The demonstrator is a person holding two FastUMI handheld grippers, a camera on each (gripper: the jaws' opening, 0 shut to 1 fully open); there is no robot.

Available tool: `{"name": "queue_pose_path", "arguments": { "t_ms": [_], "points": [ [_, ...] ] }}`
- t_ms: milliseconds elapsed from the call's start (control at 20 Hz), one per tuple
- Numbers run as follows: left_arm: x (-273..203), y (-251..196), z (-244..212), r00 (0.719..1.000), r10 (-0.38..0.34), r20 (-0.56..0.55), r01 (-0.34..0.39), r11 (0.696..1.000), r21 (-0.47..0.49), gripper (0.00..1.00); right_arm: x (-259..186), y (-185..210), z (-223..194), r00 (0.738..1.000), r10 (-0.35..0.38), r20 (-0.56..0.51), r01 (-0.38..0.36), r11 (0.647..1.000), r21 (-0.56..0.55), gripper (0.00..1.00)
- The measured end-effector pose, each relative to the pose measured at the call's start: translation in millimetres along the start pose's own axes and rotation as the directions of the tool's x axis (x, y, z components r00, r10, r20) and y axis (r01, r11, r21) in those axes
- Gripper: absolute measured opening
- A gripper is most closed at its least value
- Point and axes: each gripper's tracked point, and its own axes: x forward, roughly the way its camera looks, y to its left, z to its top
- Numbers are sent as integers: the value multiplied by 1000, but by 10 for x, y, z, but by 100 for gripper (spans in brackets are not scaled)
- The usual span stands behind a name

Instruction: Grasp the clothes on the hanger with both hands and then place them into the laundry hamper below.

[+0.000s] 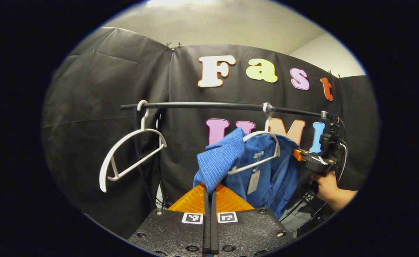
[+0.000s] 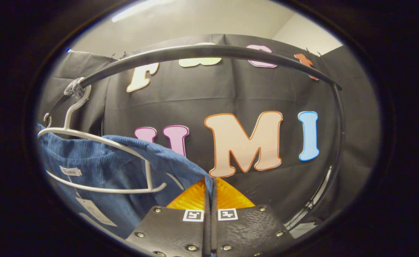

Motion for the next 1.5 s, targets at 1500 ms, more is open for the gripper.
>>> {"name": "queue_pose_path", "arguments": {
  "t_ms": [1500],
  "points": [
    [630,549,-1744,953,105,-285,-125,991,-54,1,-285,-427,-1799,944,-58,-325,29,995,-92,0]
  ]
}}
